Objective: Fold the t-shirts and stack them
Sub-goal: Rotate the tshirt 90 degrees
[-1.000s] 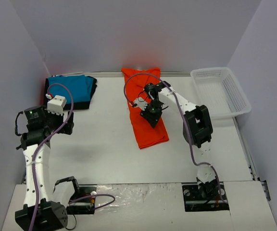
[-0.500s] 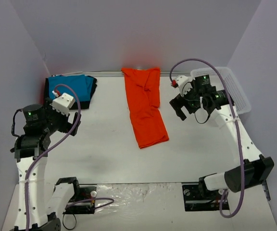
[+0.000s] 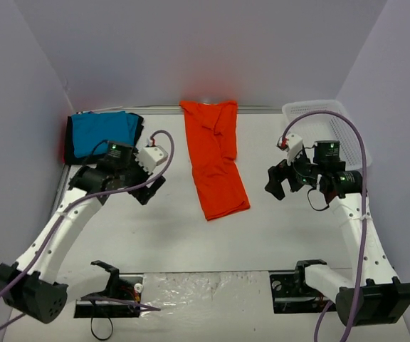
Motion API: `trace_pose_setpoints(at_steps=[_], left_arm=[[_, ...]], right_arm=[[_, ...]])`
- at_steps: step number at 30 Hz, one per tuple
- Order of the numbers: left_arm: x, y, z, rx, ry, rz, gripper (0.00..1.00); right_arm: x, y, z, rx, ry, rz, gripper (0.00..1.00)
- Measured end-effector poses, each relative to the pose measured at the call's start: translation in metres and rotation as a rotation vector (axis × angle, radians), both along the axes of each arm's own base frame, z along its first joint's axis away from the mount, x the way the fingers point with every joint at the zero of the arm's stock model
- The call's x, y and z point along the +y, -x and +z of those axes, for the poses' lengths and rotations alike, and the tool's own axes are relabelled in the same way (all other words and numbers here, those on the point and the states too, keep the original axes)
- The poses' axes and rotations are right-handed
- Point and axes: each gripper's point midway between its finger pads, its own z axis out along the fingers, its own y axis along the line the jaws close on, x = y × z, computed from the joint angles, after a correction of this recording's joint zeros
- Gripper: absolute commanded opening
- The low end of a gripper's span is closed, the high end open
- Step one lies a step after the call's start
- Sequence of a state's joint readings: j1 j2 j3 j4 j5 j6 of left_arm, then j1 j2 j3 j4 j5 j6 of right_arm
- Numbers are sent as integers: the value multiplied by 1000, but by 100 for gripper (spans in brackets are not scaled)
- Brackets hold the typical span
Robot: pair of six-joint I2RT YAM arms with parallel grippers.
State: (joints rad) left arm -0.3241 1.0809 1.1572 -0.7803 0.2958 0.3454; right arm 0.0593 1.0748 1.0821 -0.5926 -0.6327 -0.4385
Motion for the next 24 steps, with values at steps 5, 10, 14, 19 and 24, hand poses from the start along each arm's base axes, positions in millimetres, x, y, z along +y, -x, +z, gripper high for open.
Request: trace_pose_setpoints(at_steps=[5, 10, 14, 19, 24], left_arm=[[-28, -3, -29, 37, -161, -115, 94], [-61, -7, -47, 13, -199, -222, 94], [-89, -10, -73, 12, -249, -284, 94], [-133, -1, -105, -40, -321, -396, 94], [-162, 1, -121, -81, -351, -434, 94]], right_arm=[[-8, 4, -4, -78, 61, 14, 100], [-12, 1, -39, -9, 70, -23, 100], [-14, -15, -58, 48, 74, -57, 100], [-23, -27, -84, 122, 117, -98, 100], [-33, -34, -88, 115, 160, -152, 100]])
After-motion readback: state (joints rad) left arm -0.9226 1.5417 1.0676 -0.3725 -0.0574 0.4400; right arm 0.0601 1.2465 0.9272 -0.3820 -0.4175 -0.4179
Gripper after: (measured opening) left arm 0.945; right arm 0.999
